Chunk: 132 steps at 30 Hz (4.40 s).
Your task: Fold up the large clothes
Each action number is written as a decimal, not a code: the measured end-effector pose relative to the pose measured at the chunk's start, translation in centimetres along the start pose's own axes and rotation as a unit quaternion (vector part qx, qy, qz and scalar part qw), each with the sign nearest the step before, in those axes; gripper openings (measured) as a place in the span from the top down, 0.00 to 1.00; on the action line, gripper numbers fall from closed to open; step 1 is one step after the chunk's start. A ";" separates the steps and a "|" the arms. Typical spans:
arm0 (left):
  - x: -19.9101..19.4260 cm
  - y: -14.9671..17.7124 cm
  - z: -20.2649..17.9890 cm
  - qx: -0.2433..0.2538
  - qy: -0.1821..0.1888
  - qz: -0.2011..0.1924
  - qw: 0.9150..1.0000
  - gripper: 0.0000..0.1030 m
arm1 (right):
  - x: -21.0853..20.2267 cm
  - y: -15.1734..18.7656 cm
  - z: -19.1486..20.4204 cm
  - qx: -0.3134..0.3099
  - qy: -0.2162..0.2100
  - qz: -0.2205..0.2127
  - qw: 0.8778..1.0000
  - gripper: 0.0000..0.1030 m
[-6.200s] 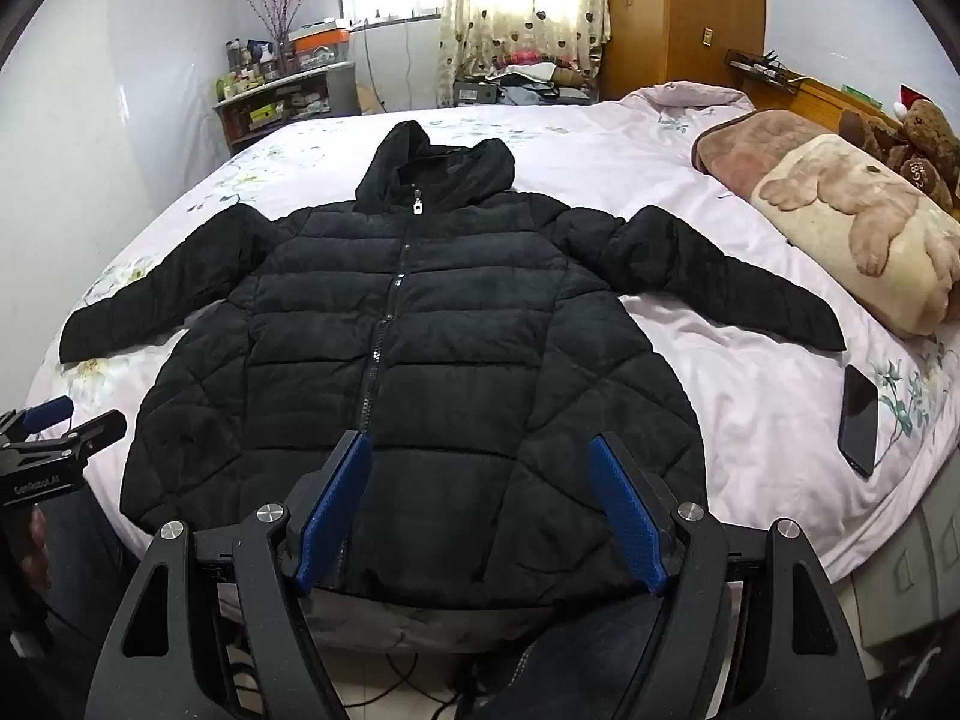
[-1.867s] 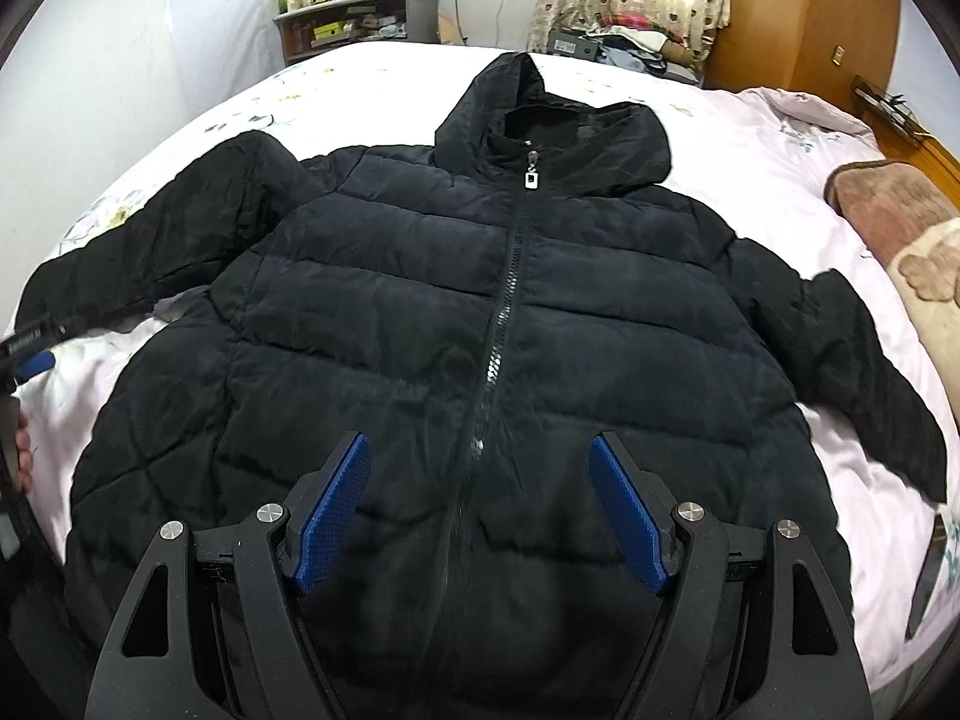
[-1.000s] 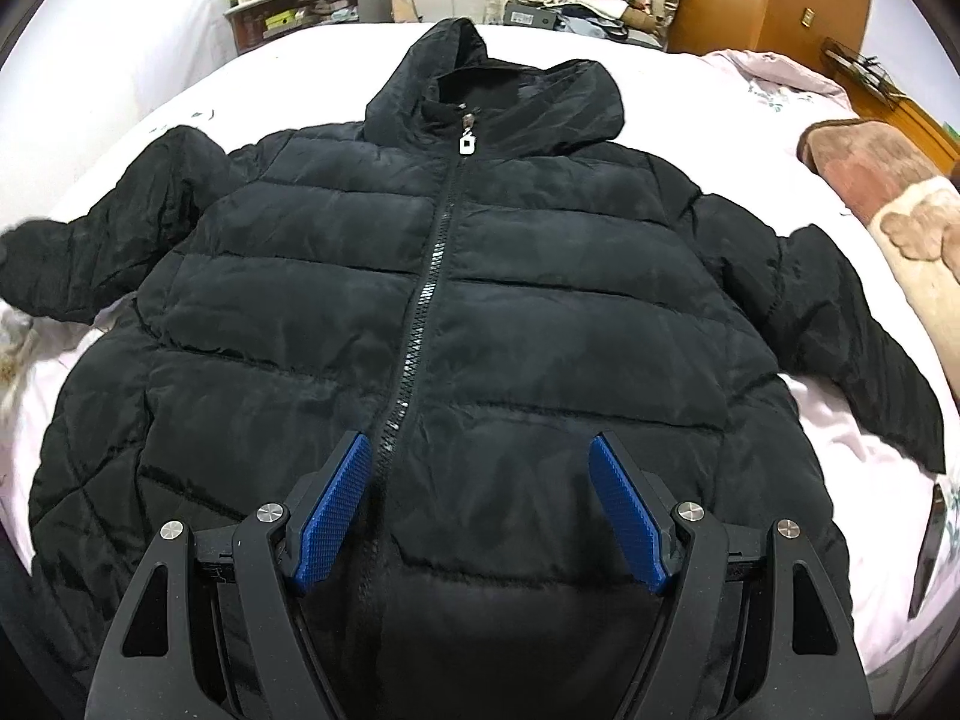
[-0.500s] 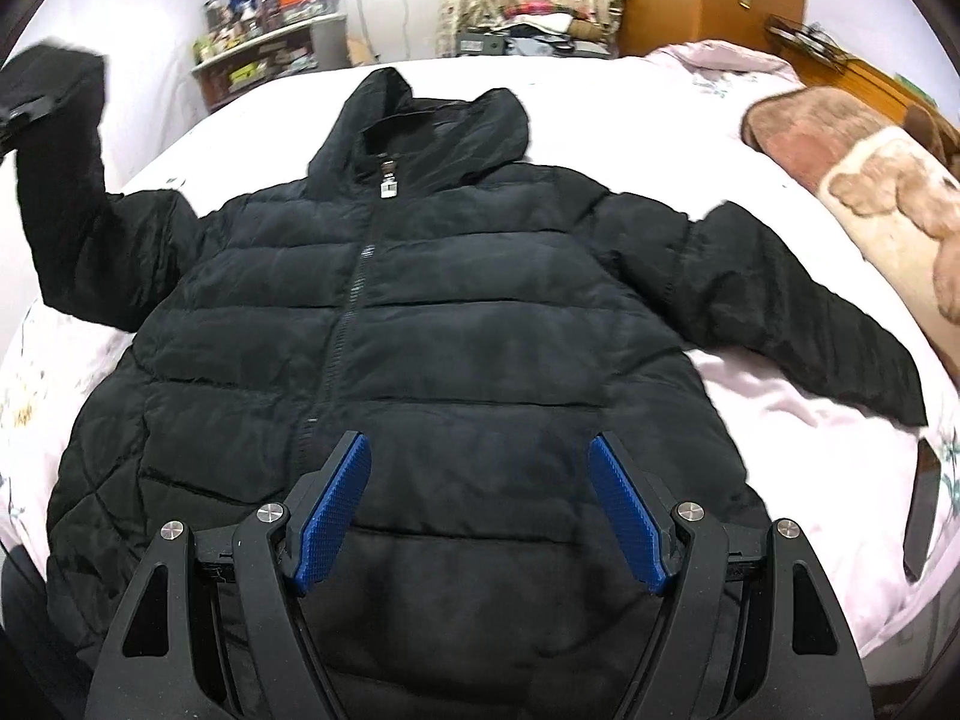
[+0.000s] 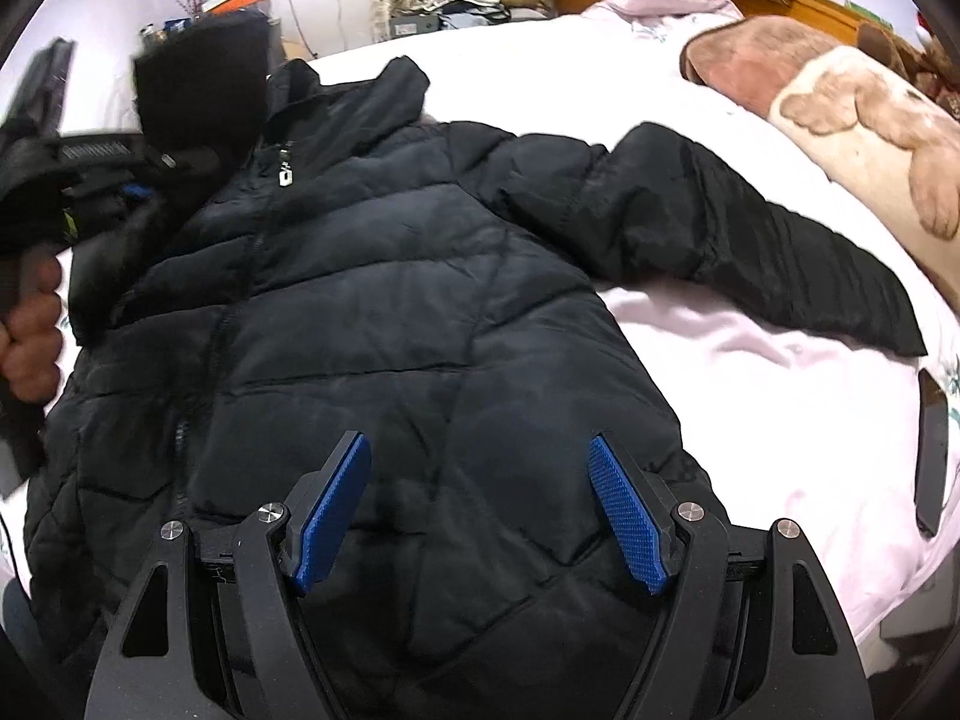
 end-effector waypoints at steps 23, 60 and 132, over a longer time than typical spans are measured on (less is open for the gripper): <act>-0.7 -2.0 19.8 -0.076 -0.143 -0.023 0.986 0.47 | 8.7 -12.2 6.1 -0.071 -0.053 -0.030 0.996 0.51; -9.2 5.2 15.7 -0.003 -0.167 -0.027 0.986 0.51 | 4.9 -7.9 2.4 -0.039 -0.009 -0.008 0.999 0.53; -8.7 3.7 13.7 -0.021 -0.183 -0.048 0.982 0.44 | -12.6 -16.4 -15.7 0.175 -0.037 -0.225 0.958 0.89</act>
Point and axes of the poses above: each gripper's, at about its wrist camera, not at the fingertips, and x roughly the way its jaws point, z to its left, y to its underside, the point moved 8 cm from there along x, roughly the way its jaws point, and after that the axes turned 13 degrees about -y, right-handed, at the moved point
